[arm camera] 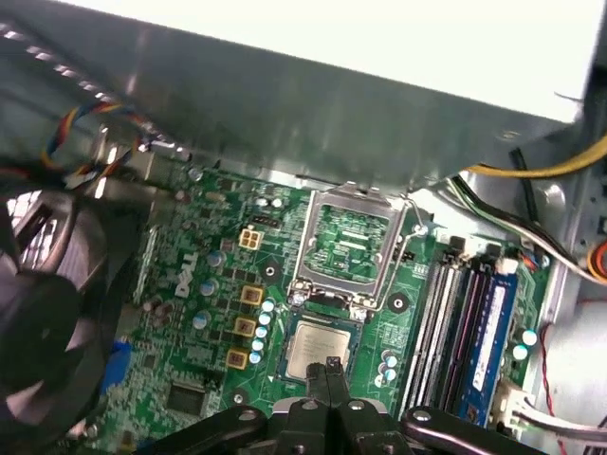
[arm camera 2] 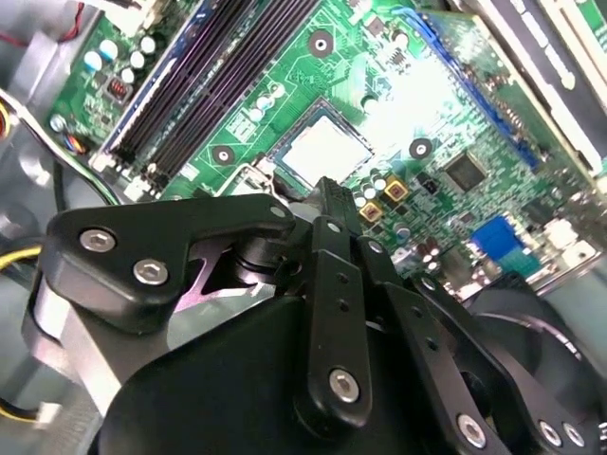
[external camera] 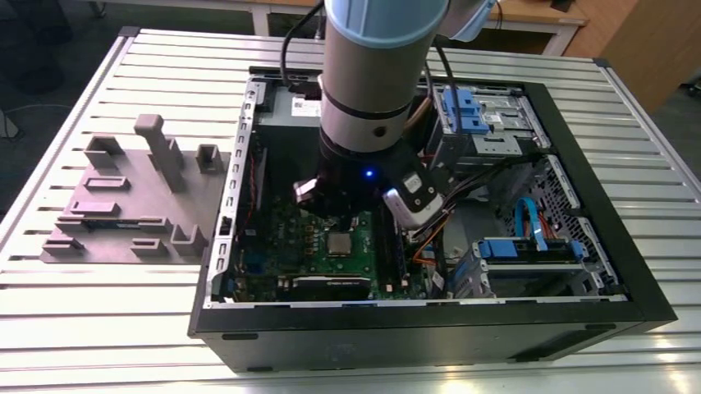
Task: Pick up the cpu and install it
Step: 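Close the cpu cover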
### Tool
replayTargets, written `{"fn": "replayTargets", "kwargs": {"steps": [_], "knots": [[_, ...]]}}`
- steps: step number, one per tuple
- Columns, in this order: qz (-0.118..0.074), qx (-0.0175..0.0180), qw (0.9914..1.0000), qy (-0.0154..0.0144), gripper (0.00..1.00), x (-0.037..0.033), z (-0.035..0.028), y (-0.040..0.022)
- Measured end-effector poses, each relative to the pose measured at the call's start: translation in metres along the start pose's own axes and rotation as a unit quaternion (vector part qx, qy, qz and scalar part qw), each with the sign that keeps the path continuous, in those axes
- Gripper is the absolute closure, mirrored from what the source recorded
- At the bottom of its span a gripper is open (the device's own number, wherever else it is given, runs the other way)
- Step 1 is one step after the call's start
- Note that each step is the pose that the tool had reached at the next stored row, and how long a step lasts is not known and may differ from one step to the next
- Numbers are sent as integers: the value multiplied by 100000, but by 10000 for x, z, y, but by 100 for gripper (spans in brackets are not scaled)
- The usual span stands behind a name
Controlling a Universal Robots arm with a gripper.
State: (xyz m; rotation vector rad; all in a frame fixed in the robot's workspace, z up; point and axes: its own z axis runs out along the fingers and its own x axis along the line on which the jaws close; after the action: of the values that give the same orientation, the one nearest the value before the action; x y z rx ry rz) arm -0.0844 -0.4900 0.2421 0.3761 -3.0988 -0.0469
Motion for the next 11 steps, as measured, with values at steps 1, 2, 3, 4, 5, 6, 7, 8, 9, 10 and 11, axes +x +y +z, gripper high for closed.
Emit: {"fn": "replayTargets", "kwargs": {"steps": [1,2,3,4,5,6,7,8,9,10,11], "knots": [[-780,9,99997,21,90,0,0,0],[-1535,23,99988,50,90,0,0,0],[-2337,37,99973,75,90,0,0,0],[-3099,49,99952,100,90,0,0,0],[-3880,59,99925,124,90,0,0,0],[-4616,73,99893,149,90,0,0,0],[-5453,86,99851,177,90,0,0,0],[-6165,97,99810,198,90,0,0,0],[-6854,108,99765,221,90,0,0,0],[-7457,119,99721,240,90,0,0,0],[-8034,128,99676,259,90,0,0,0]]}}
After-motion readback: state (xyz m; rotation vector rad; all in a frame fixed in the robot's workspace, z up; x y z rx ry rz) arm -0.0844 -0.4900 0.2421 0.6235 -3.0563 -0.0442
